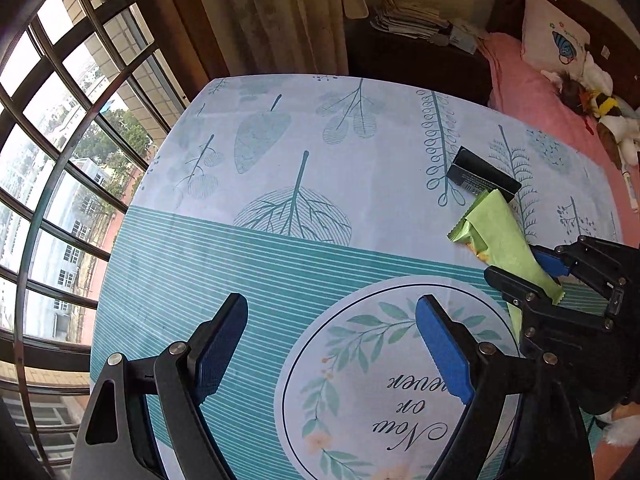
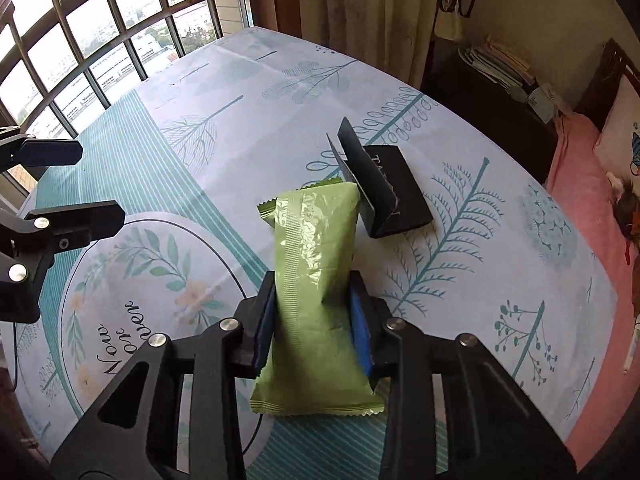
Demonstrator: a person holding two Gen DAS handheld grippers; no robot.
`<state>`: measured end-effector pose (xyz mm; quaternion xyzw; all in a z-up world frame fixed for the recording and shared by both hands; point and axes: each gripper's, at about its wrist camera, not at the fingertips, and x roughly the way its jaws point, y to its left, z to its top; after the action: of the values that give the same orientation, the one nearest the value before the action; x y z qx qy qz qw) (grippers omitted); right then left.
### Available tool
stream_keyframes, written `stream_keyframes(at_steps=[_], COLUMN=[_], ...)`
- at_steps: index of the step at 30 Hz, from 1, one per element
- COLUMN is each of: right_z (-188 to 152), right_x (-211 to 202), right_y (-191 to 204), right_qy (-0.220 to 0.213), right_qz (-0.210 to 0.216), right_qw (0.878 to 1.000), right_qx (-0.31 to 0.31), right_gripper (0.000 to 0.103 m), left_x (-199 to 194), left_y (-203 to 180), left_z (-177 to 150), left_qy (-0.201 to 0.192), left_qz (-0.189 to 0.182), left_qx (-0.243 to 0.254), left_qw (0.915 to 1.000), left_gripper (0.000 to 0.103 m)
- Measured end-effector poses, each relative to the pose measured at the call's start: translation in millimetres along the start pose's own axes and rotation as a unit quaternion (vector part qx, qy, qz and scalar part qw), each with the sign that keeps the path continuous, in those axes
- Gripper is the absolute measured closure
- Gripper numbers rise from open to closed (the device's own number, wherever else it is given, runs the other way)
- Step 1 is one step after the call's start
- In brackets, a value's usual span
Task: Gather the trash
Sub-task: 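Grasp the green snack packet with the right gripper while the left grasps the black TALOPN box, then carry the green packet and black box down over the trash bin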
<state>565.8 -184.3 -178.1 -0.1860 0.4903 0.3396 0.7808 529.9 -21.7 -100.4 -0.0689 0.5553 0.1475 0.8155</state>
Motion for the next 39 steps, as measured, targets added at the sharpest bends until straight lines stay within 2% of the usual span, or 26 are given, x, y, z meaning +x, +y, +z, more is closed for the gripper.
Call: stream_keyframes(at_steps=[3,9,15,18,21,28,29,31,34,36,39], right_z=[-16,-35,-43,-47,-51,-49,-50,-53,-57,-60,-66], right_x=[-21,-50,-62,-64,-66,-56,-54,-53,-55,-57,-65], right_y=[-3,-31,-80,-100,-115,-110,-109,-107,-103,-100,-90], right_qy=[0.000,-0.020,-0.038,-0.050,-0.060,-0.060,-0.058,-0.057,-0.056,-0.056,-0.058], right_qz=[0.011,0.017,-0.033,-0.053,-0.055,-0.046,-0.045,-0.043,-0.042,-0.039,-0.037], right_qw=[1.000,0.997,0.986,0.977,0.969,0.970,0.971,0.971,0.970,0.970,0.969], right_qx=[0.021,0.078,0.161,0.202,0.232,0.230,0.229,0.229,0.232,0.235,0.239], right_gripper=[0.085,0.088,0.090,0.090,0.090,0.090,0.090,0.090,0.090,0.090,0.090], left_x=[-4,-1,10,27,46,79,78,76,72,65,51], left_y=[-13,-44,-68,-75,-78,-77,-79,-85,-92,-94,-99], left_z=[9,34,67,83,92,97,98,98,95,90,79], left_qy=[0.000,0.012,0.012,0.026,0.044,0.083,0.077,0.075,0.070,0.063,0.053], left_qz=[-0.017,-0.061,-0.076,-0.072,-0.071,-0.056,-0.055,-0.057,-0.065,-0.066,-0.067], left_qx=[0.011,0.009,-0.041,-0.074,-0.107,-0.163,-0.159,-0.144,-0.123,-0.105,-0.072], left_qw=[0.9998,0.9981,0.9962,0.9943,0.9907,0.9816,0.9828,0.9851,0.9878,0.9902,0.9938], left_gripper=[0.015,0.015,0.015,0.015,0.017,0.040,0.044,0.070,0.089,0.098,0.101])
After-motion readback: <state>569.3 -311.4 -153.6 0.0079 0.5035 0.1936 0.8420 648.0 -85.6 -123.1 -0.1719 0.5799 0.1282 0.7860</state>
